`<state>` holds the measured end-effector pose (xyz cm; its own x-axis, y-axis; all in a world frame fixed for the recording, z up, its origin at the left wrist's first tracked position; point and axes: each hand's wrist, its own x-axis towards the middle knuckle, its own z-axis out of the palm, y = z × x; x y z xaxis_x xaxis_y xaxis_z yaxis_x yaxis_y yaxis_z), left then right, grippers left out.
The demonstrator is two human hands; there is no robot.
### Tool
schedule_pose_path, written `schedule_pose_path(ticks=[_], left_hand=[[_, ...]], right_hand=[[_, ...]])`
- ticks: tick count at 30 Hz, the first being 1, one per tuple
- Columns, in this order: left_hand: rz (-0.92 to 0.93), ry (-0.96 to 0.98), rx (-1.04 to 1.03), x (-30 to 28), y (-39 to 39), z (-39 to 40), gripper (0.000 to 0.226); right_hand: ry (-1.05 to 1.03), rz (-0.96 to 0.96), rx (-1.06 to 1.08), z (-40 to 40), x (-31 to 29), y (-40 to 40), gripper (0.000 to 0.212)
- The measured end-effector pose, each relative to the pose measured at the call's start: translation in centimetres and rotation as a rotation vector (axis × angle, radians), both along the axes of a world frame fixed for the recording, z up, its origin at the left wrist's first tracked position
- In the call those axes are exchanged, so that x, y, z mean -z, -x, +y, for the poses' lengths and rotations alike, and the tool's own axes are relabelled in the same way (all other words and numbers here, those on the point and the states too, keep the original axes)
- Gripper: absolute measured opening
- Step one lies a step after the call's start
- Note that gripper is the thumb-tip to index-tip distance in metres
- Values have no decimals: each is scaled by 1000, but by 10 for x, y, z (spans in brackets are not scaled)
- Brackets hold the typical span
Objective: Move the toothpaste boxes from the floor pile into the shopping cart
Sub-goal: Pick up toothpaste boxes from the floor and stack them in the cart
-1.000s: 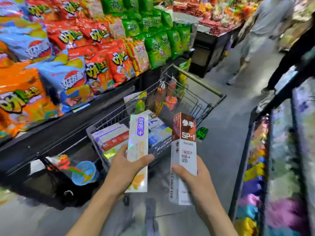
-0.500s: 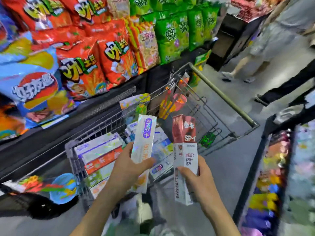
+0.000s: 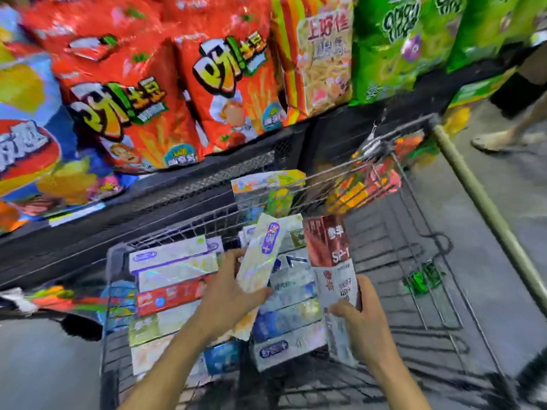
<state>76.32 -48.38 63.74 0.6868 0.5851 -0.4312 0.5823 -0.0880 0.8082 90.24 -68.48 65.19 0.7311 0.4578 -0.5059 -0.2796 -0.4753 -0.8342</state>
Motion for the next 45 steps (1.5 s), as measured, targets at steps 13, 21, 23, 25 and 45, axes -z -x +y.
schedule_pose_path(ticks=[13, 21, 23, 25, 45], left_hand=[[283, -419, 338, 154, -90, 71, 79], [77, -776, 509, 222, -128, 94, 74], [45, -900, 544, 234, -131, 97, 76], [31, -1001, 567, 242, -126, 99, 74], [-236, -981, 519, 245, -113, 106, 32]], right_hand=[[-20, 169, -105, 32, 117, -72, 52], [109, 80, -142, 28, 161, -79, 30], [135, 58, -138, 27, 165, -82, 31], [159, 37, -158, 25, 170, -83, 33], [238, -292, -483, 46, 171, -84, 66]])
